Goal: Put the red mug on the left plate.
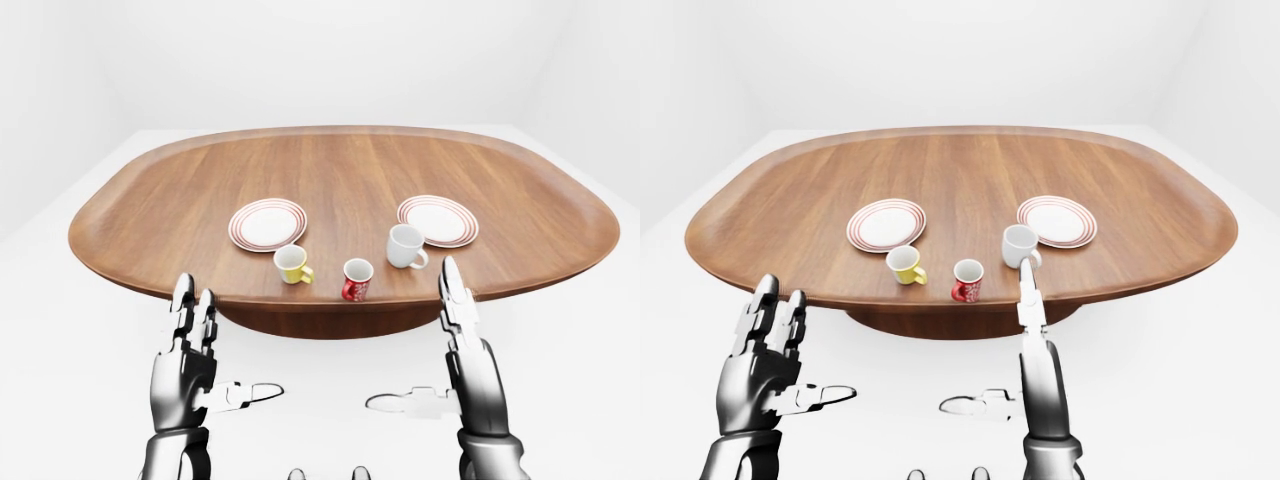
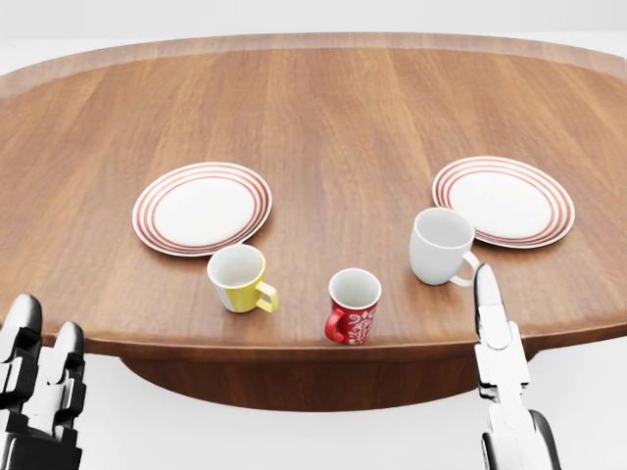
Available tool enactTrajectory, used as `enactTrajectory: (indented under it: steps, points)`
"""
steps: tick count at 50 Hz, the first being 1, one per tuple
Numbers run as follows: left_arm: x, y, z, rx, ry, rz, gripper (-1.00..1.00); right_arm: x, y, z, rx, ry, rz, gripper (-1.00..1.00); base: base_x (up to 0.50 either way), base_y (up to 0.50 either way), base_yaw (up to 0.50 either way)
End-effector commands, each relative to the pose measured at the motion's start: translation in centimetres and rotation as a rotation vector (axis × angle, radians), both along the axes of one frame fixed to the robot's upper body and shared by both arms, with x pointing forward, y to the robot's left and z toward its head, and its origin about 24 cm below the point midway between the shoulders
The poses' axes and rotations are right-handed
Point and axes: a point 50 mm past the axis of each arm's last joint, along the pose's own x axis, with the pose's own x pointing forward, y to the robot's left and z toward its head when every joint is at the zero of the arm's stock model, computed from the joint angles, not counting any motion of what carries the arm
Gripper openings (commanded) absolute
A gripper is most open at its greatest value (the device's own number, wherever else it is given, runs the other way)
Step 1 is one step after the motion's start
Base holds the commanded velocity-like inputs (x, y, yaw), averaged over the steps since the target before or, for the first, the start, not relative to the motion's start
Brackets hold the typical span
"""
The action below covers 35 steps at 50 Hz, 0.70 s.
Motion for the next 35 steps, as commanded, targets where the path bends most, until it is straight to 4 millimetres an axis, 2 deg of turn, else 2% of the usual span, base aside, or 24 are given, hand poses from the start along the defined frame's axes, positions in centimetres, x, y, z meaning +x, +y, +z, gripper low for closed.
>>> enactTrajectory:
  steps: [1, 20, 35]
  points:
    - [0.07, 0.02, 0.04, 0.010, 0.000, 0.006, 1.00, 0.30, 0.01, -0.01, 0.011, 0.001, 0.008, 1.00, 0.00, 0.50, 0.00]
    - [0.35, -0.12, 0.02, 0.043, 0.005, 0.012, 1.00, 0.38, -0.13, -0.18, 0.026, 0.018, 0.005, 1.00, 0.05, 0.50, 0.00]
    - [0.31, -0.08, -0.07, 0.035, 0.008, 0.010, 1.00, 0.73, 0.54, -0.34, -0.036, 0.037, 0.018, 1.00, 0.08, 0.46, 0.00]
